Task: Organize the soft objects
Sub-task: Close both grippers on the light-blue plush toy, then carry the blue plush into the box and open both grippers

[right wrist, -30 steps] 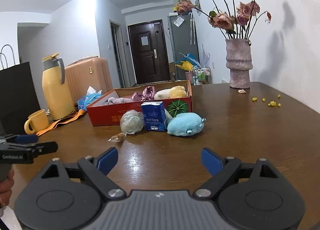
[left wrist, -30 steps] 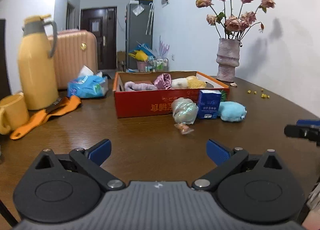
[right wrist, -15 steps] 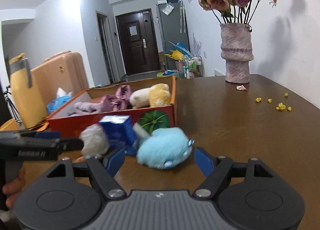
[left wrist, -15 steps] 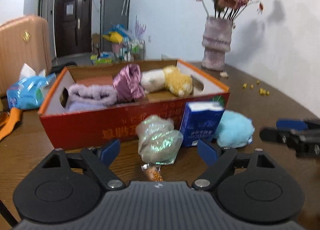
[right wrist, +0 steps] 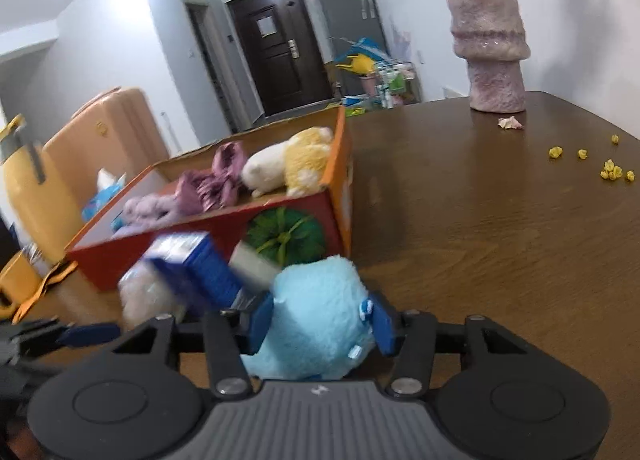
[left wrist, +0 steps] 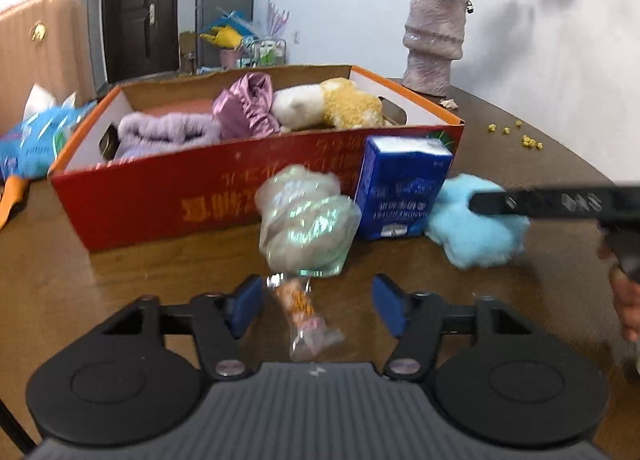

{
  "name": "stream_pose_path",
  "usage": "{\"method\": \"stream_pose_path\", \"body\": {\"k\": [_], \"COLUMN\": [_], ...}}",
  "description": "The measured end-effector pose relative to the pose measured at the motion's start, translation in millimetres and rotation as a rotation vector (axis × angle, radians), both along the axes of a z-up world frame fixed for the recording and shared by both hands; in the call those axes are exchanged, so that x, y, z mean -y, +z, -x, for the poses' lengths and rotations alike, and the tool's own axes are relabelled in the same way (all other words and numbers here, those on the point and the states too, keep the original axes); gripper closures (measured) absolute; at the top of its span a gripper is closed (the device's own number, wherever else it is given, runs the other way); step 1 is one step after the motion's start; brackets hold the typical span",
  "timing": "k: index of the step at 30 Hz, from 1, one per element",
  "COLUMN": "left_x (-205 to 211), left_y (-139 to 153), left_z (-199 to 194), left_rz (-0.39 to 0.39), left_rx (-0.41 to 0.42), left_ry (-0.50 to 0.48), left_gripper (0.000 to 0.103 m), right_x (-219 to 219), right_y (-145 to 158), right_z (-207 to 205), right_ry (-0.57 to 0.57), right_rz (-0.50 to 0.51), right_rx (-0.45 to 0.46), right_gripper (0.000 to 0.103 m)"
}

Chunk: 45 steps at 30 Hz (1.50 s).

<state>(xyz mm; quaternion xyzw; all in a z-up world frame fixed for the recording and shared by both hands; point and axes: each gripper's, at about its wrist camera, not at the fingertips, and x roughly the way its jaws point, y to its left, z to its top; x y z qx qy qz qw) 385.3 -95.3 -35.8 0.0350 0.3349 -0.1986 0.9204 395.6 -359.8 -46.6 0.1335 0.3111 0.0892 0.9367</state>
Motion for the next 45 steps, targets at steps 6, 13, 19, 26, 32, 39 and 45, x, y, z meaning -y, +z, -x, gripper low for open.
{"method": "stream_pose_path", "body": {"k": [6, 13, 19, 26, 32, 39, 45], "left_x": [-9, -6, -6, -4, -2, -1, -12], "left_y": [0, 16, 11, 4, -4, -4, 53], "left_z": [21, 46, 74, 80, 73, 71, 55], "left_rz": [0.032, 0.017, 0.187, 0.307, 0.383, 0.42, 0.479], "left_rx": [-0.012, 0.043, -0.079, -0.185, -0.242, -0.265, -0.08], "left_ry": [0.022, 0.031, -0.074, -0.108, -0.135, -0.151, -0.211], "left_gripper": [0.045, 0.047, 0.045, 0.044, 0.054, 0.069, 0.069], "right_x": [-18, -27, -16, -28, -15, -16, -18], "right_y": [-5, 6, -5, 0, -8, -8, 50], "right_z": [66, 106, 112, 133, 120, 120, 115], "right_ry": [0.036, 0.045, 0.02, 0.056, 0.028, 0.042, 0.066], "right_rz": [-0.097, -0.089, -0.164, -0.153, -0.205, -0.217, -0.191], "right_rx": [-0.024, 0.007, -0.026, -0.01, -0.016, -0.02, 0.119], "right_gripper": [0.049, 0.048, 0.058, 0.058, 0.061, 0.067, 0.068]}}
